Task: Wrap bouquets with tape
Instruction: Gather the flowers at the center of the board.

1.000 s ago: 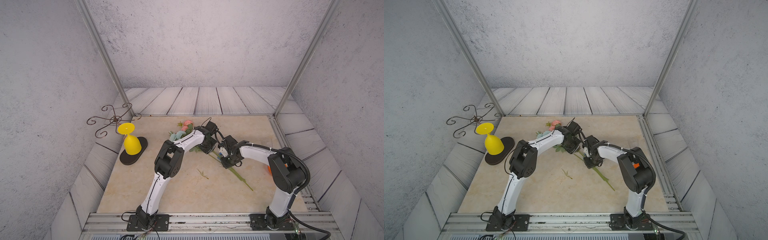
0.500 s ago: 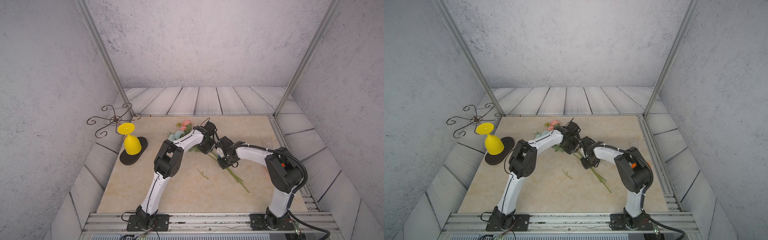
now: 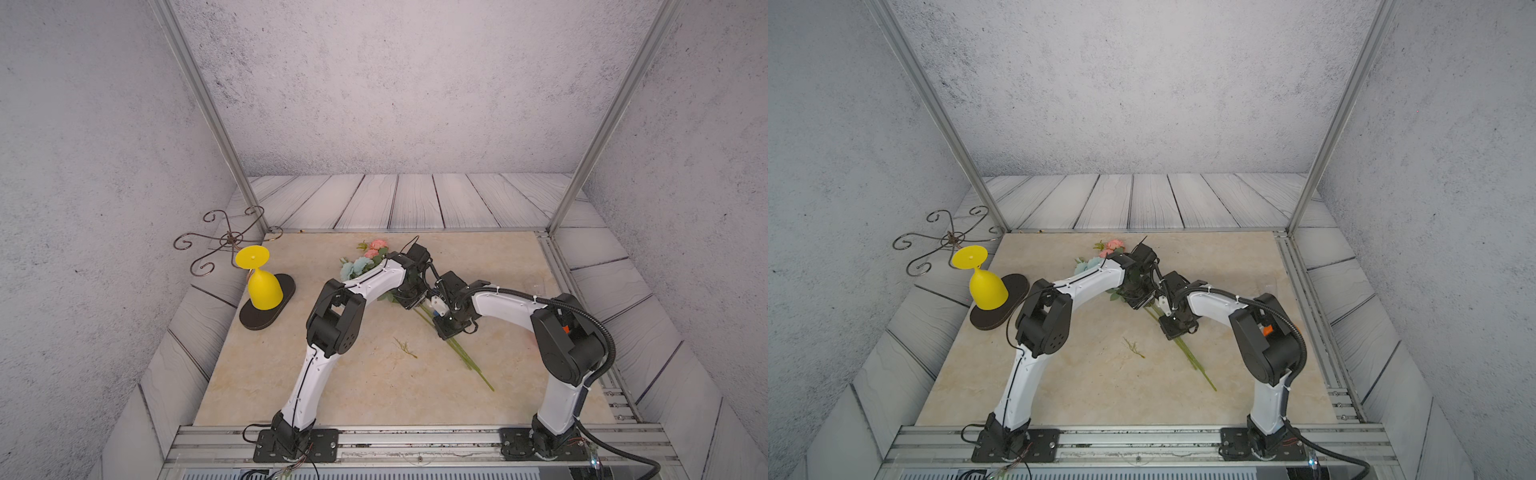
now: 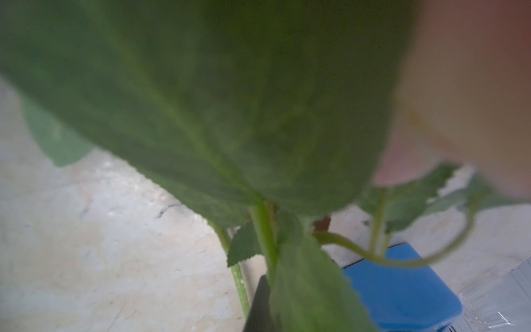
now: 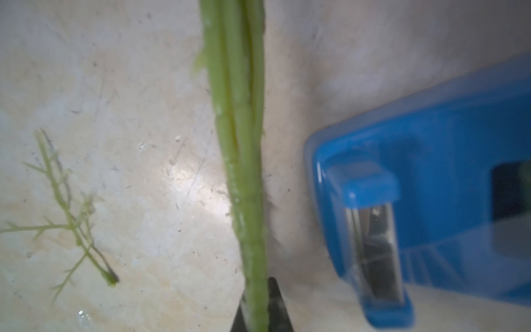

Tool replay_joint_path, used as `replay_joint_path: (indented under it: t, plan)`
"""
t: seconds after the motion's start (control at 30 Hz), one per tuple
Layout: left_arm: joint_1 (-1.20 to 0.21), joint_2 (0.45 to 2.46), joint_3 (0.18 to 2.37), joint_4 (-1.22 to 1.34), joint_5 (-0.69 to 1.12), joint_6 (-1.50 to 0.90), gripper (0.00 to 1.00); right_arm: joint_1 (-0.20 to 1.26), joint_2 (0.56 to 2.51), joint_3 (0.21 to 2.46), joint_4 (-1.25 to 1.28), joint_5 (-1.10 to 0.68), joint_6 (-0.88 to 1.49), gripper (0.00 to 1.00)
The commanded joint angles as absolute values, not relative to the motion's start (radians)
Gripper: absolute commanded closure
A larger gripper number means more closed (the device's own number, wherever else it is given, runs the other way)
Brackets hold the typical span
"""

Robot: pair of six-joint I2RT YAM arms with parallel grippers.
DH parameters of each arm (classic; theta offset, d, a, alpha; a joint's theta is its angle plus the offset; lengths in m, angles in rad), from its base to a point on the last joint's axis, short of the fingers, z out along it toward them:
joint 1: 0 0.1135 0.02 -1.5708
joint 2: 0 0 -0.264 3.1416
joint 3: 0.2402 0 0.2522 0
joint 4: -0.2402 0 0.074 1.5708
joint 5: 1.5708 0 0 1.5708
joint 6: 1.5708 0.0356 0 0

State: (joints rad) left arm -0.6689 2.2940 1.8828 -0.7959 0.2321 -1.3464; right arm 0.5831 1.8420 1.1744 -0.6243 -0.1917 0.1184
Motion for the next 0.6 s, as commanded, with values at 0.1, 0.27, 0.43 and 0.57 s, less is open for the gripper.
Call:
replay_joint_path:
  t: [0.1,0.27,0.43,0.57]
  plan:
    - [-0.672,2.266,1.834,-0.904,0.176,-1.283,0.65,0.555,1.8,1.204,-0.64,-0.188,0.137,1.0]
    - [-0.673,2.249,1.777,-0.859,0.184,-1.283,0.4,0.553,1.776,1.2,-0.634,-0.182,0.143,1.0]
    - [-0.677,2.23,1.664,-0.735,0.182,-1.332,0.33,0.553,1.778,1.203,-0.624,-0.205,0.14,1.0]
    - [-0.686,2.235,1.623,-0.672,0.152,-1.356,0.37,0.553,1.772,1.199,-0.615,-0.234,0.131,1.0]
